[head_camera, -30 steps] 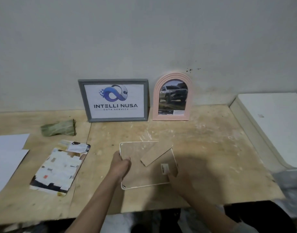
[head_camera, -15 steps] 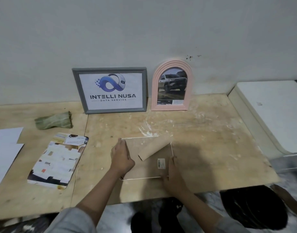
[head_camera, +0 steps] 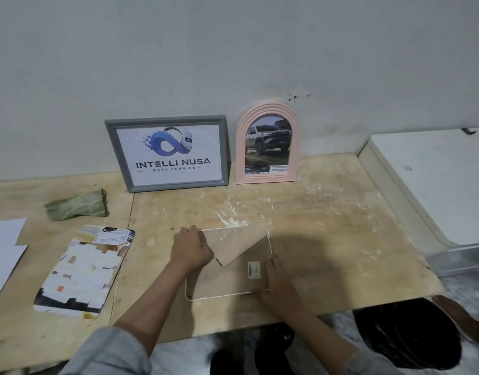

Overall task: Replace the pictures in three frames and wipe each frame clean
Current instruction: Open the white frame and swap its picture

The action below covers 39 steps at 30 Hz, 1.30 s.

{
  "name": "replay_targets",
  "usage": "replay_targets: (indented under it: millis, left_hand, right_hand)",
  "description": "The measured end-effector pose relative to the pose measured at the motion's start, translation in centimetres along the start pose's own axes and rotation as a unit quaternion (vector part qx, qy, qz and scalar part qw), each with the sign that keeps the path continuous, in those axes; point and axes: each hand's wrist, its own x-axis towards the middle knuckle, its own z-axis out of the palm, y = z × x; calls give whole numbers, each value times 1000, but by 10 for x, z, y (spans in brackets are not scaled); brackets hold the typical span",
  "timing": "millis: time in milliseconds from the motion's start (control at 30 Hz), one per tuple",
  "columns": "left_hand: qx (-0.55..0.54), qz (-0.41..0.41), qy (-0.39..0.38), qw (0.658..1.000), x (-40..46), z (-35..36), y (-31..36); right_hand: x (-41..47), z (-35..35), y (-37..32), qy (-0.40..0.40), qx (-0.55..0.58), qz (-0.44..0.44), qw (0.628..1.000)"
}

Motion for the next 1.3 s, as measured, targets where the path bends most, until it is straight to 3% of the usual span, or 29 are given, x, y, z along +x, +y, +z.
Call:
replay_targets:
  millis: [167,400,800,1300]
  left_hand:
    - [-118,-57,-26,991,10,-24,5]
    - [-147,-74,-78,983,13,-35,5]
    - [-42,-31,-71,996,12,-40,7]
    - [-61,-40,-92,993,16,-49,2]
  right_hand:
    - [7,-9,4,-5,-26,-14,1000]
    - [8,-15,3,-14,-82,-15,996]
    - [7,-14,-2,-28,-102,2,994]
    - [12,-14,-14,-40,-68,40,996]
